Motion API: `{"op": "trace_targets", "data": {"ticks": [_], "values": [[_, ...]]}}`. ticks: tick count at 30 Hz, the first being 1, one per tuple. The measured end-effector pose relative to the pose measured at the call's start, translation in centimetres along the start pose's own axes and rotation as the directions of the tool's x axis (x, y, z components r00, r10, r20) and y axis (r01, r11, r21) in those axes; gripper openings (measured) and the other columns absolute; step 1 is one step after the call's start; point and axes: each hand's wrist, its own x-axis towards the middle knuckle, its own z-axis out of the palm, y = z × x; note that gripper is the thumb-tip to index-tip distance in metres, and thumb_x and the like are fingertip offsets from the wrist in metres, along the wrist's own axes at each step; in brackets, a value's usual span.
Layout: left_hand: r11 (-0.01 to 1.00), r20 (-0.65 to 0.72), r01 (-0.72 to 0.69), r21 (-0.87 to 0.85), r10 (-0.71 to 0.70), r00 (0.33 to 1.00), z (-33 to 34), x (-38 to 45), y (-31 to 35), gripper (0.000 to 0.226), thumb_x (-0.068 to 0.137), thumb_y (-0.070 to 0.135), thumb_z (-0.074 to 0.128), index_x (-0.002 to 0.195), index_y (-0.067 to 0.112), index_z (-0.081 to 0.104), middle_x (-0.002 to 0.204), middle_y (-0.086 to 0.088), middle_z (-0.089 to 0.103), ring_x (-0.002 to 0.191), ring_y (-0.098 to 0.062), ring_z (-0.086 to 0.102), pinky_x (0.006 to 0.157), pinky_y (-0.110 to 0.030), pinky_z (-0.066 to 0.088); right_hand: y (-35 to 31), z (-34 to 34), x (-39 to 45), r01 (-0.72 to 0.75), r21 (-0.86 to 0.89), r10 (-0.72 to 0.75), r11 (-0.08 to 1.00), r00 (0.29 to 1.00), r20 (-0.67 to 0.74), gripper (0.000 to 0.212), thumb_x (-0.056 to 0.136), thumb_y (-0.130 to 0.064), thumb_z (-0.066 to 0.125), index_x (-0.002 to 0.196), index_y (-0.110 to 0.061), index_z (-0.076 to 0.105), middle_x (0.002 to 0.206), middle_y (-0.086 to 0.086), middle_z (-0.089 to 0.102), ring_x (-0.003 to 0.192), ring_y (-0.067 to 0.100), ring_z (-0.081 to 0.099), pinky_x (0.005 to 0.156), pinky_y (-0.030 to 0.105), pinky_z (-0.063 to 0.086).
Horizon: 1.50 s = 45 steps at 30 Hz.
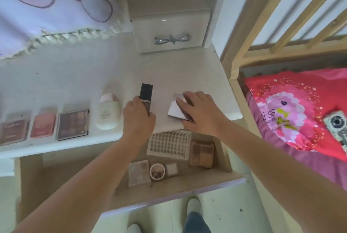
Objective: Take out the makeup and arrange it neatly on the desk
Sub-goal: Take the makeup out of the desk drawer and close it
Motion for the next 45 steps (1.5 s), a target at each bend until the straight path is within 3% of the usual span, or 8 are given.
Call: {"op": "trace_targets", "data": {"ticks": [6,11,13,16,21,25,38,45], "values": [[0.992,0.015,0.075,0.097,-0.077,0.997,1.2,-0.2,-0.1,0.037,0.090,0.006,0.046,0.126,0.000,0.036,0.126,-0.017,0.038,0.114,-0.030,0.038,0.099,-0.035,0.034,1.4,1.4,1.0,0.072,0.024,-0.072,0.997,0.997,0.027,0.055,0.066,-0.044,0.038,0.099,-0.010,0.066,0.099,0.015,0.067,0.073,0.031,0.064,0.058,0.035,0.052],[0.992,-0.058,0.121,0.017,-0.120,0.991,1.1,0.8,0.3,0.044,0.092,0.009,0.048,0.132,0.002,0.031,0.130,-0.017,0.039,0.119,-0.029,0.039,0.101,-0.034,0.034,1.2,1.9,2.2,0.148,0.047,-0.148,0.988,0.989,0.010,0.046,0.066,-0.041,0.053,0.100,-0.013,0.063,0.104,0.016,0.066,0.080,0.031,0.066,0.064,0.039,0.054],[0.996,-0.123,0.092,-0.003,-0.092,0.988,1.1,1.4,0.2,0.048,0.091,0.010,0.049,0.135,0.004,0.029,0.129,-0.017,0.040,0.118,-0.030,0.041,0.098,-0.035,0.037,1.0,1.4,3.3,0.183,0.076,-0.185,0.980,0.982,0.028,0.045,0.068,-0.034,0.061,0.107,-0.011,0.062,0.116,0.020,0.061,0.095,0.037,0.063,0.078,0.047,0.052],[0.998,-0.219,0.062,0.020,-0.056,0.974,1.4,1.8,-0.3,0.033,0.093,0.012,0.046,0.125,0.004,0.040,0.124,-0.014,0.046,0.111,-0.029,0.045,0.088,-0.034,0.040,0.8,0.7,4.6,0.154,0.098,-0.166,0.983,0.978,0.128,0.045,0.088,-0.025,0.054,0.131,-0.014,0.049,0.146,0.017,0.034,0.133,0.036,0.034,0.109,0.053,0.022],[0.988,-0.261,0.050,-0.146,-0.087,0.961,1.5,2.0,-1.3,0.029,0.095,0.014,0.041,0.122,0.003,0.047,0.116,-0.013,0.053,0.104,-0.025,0.049,0.083,-0.027,0.038,0.6,2.1,4.5,0.158,0.040,-0.161,0.987,0.984,0.078,0.046,0.078,-0.036,0.038,0.112,-0.019,0.063,0.122,0.014,0.062,0.106,0.034,0.062,0.086,0.055,0.046],[0.989,-0.285,0.034,-0.142,-0.073,0.956,1.8,1.7,-2.1,0.029,0.098,0.013,0.035,0.119,0.002,0.052,0.110,-0.013,0.059,0.091,-0.019,0.048,0.078,-0.020,0.034,0.3,2.5,4.2,0.158,0.039,-0.159,0.987,0.987,0.003,0.041,0.079,-0.036,0.037,0.117,-0.023,0.045,0.123,0.013,0.061,0.108,0.033,0.061,0.090,0.053,0.045],[0.981,-0.341,0.081,-0.176,-0.138,0.930,2.4,1.4,-1.4,0.037,0.092,-0.001,0.038,0.129,0.000,0.043,0.125,-0.017,0.049,0.118,-0.028,0.044,0.099,-0.030,0.034,0.5,3.1,4.2,0.324,0.010,-0.318,0.946,0.933,-0.166,0.033,0.084,-0.026,0.042,0.112,-0.018,0.056,0.119,0.014,0.062,0.109,0.035,0.059,0.091,0.049,0.045],[0.965,-0.538,-0.253,0.073,0.252,0.805,4.3,-3.5,-5.3,0.037,0.087,0.012,0.036,0.110,-0.010,0.054,0.106,-0.028,0.059,0.105,-0.027,0.048,0.093,-0.028,0.035,1.0,3.9,4.1,0.480,0.036,-0.454,0.876,0.849,-0.271,0.028,0.085,-0.015,0.042,0.112,-0.015,0.051,0.114,0.011,0.065,0.103,0.034,0.061,0.089,0.040,0.047]]}}
